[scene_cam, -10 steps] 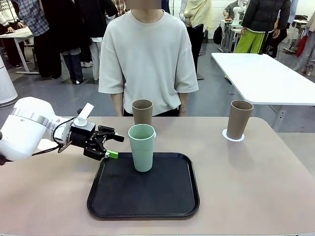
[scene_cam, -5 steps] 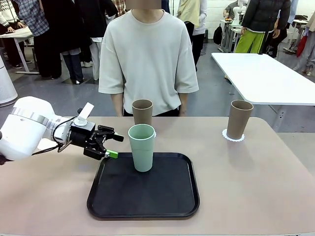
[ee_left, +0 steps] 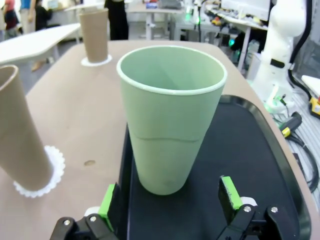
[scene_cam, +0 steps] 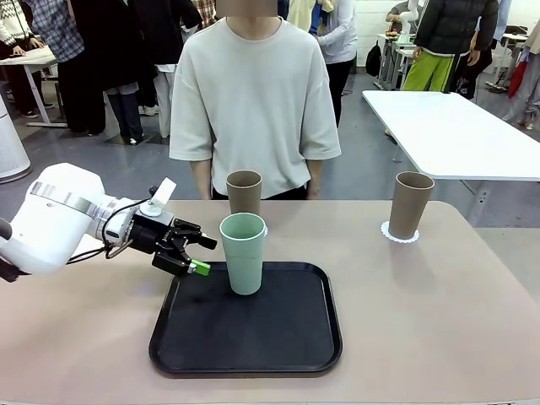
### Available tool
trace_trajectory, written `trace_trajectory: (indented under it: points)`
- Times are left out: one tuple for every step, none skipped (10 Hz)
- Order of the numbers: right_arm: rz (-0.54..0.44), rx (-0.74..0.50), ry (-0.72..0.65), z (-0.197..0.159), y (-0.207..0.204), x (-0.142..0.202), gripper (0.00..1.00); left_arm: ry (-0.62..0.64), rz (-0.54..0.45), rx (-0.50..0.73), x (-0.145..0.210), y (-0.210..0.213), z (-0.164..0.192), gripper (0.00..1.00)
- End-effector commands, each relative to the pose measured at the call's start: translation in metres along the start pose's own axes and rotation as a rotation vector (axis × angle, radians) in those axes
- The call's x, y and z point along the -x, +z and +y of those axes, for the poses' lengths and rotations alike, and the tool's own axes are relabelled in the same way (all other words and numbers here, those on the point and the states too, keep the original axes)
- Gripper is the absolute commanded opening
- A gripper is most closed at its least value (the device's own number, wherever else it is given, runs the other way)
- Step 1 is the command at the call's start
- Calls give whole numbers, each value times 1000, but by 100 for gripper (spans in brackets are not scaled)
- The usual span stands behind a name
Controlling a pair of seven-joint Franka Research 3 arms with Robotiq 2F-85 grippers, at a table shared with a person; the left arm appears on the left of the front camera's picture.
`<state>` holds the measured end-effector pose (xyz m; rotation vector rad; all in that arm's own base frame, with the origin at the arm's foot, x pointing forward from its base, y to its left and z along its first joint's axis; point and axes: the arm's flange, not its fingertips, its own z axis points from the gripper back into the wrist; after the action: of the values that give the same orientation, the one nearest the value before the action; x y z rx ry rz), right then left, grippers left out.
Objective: Place coasters on the table and set cups on them.
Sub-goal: Take one Reusable plastic cup from the Flat Tray and place it on a coaster set by the human.
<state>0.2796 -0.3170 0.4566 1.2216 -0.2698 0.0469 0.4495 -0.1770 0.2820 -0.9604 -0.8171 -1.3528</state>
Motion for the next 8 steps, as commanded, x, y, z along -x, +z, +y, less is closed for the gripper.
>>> trace_trajectory:
  points:
    - [-1, -8, 4, 1, 1, 2, 100, 18, 17, 57, -7, -4, 2, 100]
    - [-1, -8, 4, 1, 1, 2, 100, 15, 16, 68, -6, -6, 2, 100]
    - [-1, -8, 4, 1, 1, 2, 100, 11, 19, 82, -5, -9, 2, 100]
    - [-1, -8, 4, 1, 1, 2, 100, 9, 16, 91, -5, -11, 2, 100]
    - [-1, -8, 4, 1, 1, 2, 100, -1, 7, 101, -4, -11, 3, 100]
    - [-1, -8, 4, 1, 1, 2, 100, -4, -5, 102, -3, -12, 4, 100]
    - [-1, -8, 4, 1, 1, 2, 100, -4, -11, 116, -3, -16, 5, 100]
    - [-1, -8, 4, 1, 1, 2, 100, -10, -16, 126, -3, -21, 6, 100]
